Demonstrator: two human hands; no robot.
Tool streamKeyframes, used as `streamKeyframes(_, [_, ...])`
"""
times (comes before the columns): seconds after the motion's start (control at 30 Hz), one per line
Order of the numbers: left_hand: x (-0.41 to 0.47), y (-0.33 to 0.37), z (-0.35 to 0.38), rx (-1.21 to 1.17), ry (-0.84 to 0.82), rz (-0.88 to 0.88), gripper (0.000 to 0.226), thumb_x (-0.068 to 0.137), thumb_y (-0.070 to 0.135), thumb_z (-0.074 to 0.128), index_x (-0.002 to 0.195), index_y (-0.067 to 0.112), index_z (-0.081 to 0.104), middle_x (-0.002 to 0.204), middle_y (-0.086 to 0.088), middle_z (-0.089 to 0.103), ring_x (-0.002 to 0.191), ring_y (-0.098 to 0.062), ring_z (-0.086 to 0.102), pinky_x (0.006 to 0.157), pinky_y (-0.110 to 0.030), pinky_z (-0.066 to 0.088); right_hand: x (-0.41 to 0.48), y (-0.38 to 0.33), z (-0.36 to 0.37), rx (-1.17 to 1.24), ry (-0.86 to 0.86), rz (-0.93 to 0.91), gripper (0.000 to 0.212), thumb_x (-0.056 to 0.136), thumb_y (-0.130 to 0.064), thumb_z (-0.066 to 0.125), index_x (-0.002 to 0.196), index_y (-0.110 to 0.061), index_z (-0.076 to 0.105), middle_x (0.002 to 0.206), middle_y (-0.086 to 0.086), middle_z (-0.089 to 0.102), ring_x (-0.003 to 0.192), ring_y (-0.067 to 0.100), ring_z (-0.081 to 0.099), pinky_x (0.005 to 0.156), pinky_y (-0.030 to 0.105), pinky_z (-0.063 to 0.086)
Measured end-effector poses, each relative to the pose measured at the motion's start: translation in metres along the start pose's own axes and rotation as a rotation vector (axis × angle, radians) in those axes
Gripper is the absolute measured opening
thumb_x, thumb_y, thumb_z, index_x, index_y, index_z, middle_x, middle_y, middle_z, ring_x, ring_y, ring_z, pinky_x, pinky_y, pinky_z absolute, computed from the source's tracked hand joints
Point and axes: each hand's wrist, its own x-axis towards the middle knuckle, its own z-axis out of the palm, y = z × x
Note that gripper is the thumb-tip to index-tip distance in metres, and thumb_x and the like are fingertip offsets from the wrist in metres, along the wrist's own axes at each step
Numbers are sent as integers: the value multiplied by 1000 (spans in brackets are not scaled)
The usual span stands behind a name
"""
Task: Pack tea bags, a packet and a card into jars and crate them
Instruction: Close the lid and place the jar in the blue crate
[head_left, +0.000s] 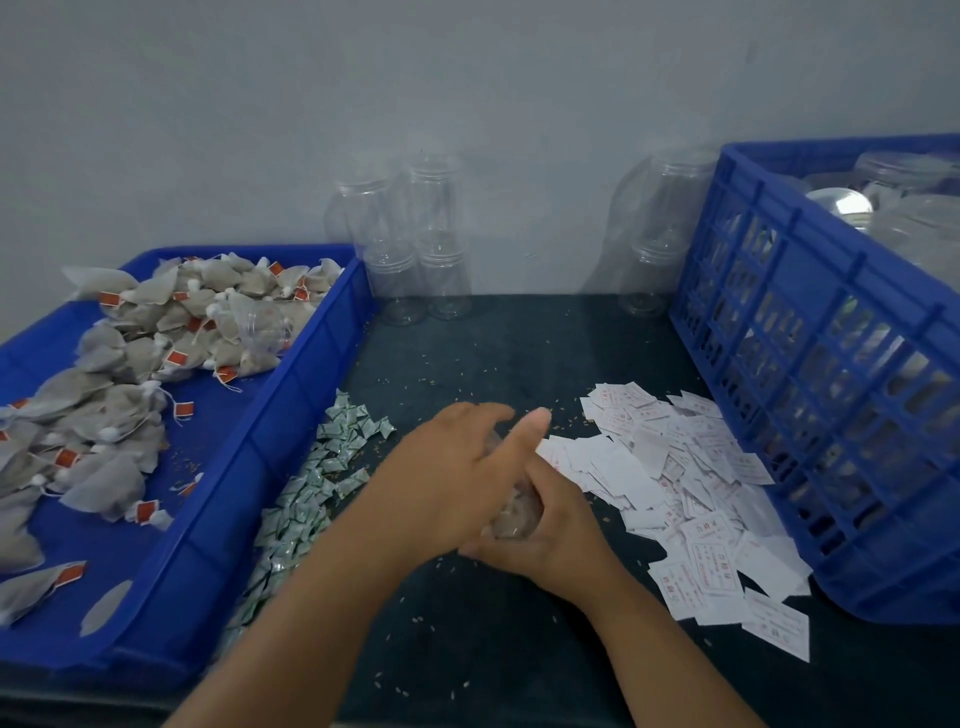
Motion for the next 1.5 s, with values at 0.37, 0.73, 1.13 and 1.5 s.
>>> streamKeyframes(0.37, [-4,-16,2,-236,-1,413,16,96,34,74,105,22,80,105,10,76,102,-9,71,91,-33,55,4,7,-21,128,-221,122,44,74,-38,83,117,-29,78,112,-8,77,112,10,70,96,31,54])
streamKeyframes(0.73, [-7,-4,16,-69,223,87,33,87,64,57,108,42,70,109,25,68,107,5,60,98,-28,49,-2,2,-10,134,26,66,39,69,-36,88,103,-26,76,93,-8,80,87,2,75,75,17,56])
streamKeyframes(1.13, [-5,-29,-31,-137,-197,229,84,76,75,64,153,51,40,147,29,50,134,6,49,114,-33,44,2,-2,-8,215,-71,112,91,64,-59,100,140,-25,63,125,1,79,117,17,74,94,30,60])
streamKeyframes(1.5, [-10,-29,-7,-331,-74,383,59,79,37,89,134,30,66,126,17,69,119,-6,66,100,-26,52,-3,7,-9,351,-293,224,98,66,-76,92,140,-15,68,128,11,73,121,28,68,103,44,54])
